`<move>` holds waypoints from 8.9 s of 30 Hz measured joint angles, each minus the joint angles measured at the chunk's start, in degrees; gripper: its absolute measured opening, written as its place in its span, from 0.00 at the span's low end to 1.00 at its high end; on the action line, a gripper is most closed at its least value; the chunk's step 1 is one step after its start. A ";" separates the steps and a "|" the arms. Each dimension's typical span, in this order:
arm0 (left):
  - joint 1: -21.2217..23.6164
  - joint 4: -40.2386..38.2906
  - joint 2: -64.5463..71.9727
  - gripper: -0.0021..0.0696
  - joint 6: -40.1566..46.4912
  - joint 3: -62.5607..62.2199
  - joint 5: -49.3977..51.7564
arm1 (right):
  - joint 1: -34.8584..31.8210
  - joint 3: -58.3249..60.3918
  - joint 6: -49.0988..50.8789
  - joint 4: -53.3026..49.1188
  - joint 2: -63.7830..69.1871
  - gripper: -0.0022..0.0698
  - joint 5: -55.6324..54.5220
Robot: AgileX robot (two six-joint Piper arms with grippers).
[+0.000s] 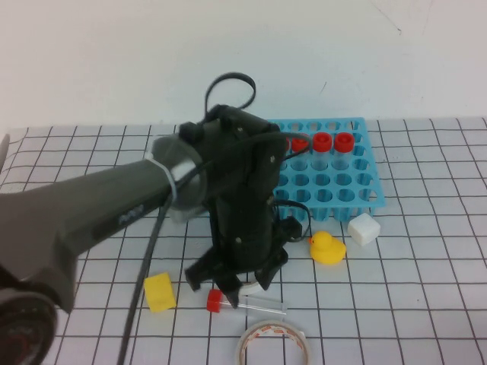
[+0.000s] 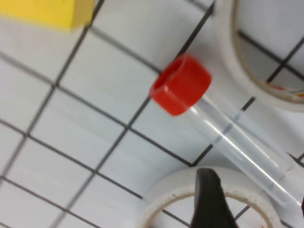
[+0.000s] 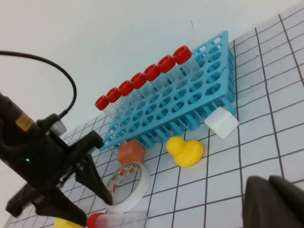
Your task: Place the test tubes
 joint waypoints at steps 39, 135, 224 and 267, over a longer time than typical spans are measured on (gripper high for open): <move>-4.68 7.09 4.37 0.54 -17.75 0.00 -4.55 | 0.00 0.00 -0.58 0.00 0.00 0.03 0.00; -4.01 34.95 -50.39 0.32 34.58 54.31 -91.64 | 0.00 -25.63 -75.59 42.75 38.38 0.50 27.93; -2.01 37.79 -99.58 0.03 37.94 74.52 -53.57 | 19.28 -49.57 -89.82 44.17 67.98 0.39 9.81; -2.01 36.25 -111.81 0.03 37.67 75.87 -40.45 | 19.95 -49.44 -85.37 37.43 67.98 0.39 -0.33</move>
